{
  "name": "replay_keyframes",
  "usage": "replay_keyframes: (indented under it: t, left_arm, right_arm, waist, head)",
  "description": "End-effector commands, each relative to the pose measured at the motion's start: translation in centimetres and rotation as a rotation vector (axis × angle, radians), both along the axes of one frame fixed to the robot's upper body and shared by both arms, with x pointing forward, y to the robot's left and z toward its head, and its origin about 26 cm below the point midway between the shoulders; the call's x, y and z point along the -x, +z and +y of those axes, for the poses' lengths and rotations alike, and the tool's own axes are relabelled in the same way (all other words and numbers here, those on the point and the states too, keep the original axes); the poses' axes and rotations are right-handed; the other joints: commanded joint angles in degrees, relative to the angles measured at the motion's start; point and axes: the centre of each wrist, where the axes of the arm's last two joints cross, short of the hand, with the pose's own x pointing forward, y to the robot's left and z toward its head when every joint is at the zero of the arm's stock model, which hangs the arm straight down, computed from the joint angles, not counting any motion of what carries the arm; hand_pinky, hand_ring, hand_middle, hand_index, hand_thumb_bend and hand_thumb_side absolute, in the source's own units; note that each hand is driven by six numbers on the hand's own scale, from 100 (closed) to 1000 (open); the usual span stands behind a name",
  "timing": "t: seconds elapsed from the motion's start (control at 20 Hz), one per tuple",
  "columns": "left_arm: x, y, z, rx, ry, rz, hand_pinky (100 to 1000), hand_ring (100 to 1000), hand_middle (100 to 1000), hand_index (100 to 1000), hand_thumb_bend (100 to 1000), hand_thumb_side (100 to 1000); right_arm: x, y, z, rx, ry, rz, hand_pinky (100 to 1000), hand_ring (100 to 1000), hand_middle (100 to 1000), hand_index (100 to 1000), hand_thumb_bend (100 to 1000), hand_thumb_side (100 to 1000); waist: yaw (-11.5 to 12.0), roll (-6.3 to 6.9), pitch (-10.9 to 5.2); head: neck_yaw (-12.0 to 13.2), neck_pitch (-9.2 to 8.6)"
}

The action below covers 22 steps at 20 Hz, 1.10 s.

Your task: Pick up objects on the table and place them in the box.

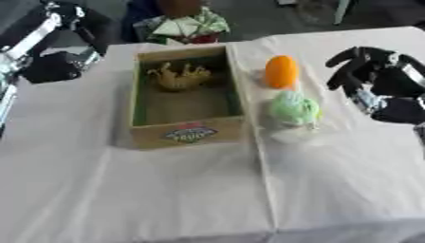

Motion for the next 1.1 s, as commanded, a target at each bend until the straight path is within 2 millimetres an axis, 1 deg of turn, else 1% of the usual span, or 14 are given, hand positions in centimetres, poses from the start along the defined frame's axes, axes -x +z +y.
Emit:
replay_keyframes:
  t: [0.05, 0.1, 0.15, 0.25, 0.35, 0.5, 0.7, 0.9, 1.1]
  left_arm:
    - [2.2, 1.0, 0.6, 0.136, 0.009, -0.001, 563, 635, 594, 778, 100, 687]
    - [2.9, 0.4, 0.7, 0.175, 0.018, 0.022, 558, 629, 589, 775, 100, 690]
    - [3.5, 0.0, 0.7, 0.207, 0.021, 0.035, 552, 623, 582, 772, 100, 695]
    - [4.7, -0.9, 1.0, 0.269, 0.036, 0.057, 545, 617, 576, 768, 100, 698]
    - [5.7, -1.6, 1.3, 0.316, 0.06, 0.072, 540, 613, 572, 766, 100, 704]
    - [6.7, -2.6, 1.8, 0.367, 0.104, 0.094, 533, 608, 566, 762, 100, 721]
    - [7.4, -3.8, 2.1, 0.429, 0.144, 0.126, 527, 603, 560, 757, 100, 730]
    - [7.8, -4.1, 2.2, 0.459, 0.159, 0.129, 527, 603, 559, 756, 100, 737]
    - [7.9, -4.3, 2.2, 0.469, 0.169, 0.136, 526, 602, 559, 756, 100, 745]
  right_arm:
    - [-0.9, 2.0, -1.7, 0.136, 0.004, -0.063, 629, 659, 754, 695, 195, 249]
    - [-1.3, 2.3, -2.1, 0.182, 0.006, -0.076, 640, 677, 768, 718, 248, 276]
    - [-1.7, 2.3, -2.5, 0.224, 0.009, -0.086, 659, 704, 790, 749, 336, 317]
    - [-2.6, 2.2, -3.4, 0.34, 0.02, -0.096, 701, 761, 832, 806, 470, 373]
    - [-3.6, 1.6, -4.4, 0.456, 0.021, -0.089, 739, 807, 864, 845, 489, 420]
    - [-4.8, 0.3, -5.7, 0.582, 0.003, -0.07, 773, 845, 886, 875, 512, 453]
    - [-6.2, -2.0, -7.0, 0.703, -0.043, -0.04, 793, 865, 888, 888, 531, 491]
    - [-7.0, -4.1, -7.5, 0.795, -0.079, -0.035, 809, 878, 885, 897, 538, 514]
    - [-7.4, -5.3, -7.2, 0.876, -0.097, -0.067, 812, 874, 872, 902, 532, 524]
  waist:
    - [0.7, -0.23, -0.87]
    - [1.2, -0.32, -0.87]
    - [1.5, -0.37, -0.87]
    - [2.1, -0.43, -0.89]
    - [2.6, -0.47, -0.87]
    - [3.2, -0.47, -0.79]
    - [4.1, -0.51, -0.71]
    - [4.5, -0.47, -0.73]
    - [4.6, -0.44, -0.76]
  head:
    - [-0.7, 0.23]
    - [-0.8, 0.24]
    - [-0.9, 0.22]
    - [-1.1, 0.09]
    - [-1.4, -0.08]
    - [-1.6, -0.34]
    - [-1.9, -0.7]
    - [-2.1, -0.9]
    - [-2.2, -0.99]
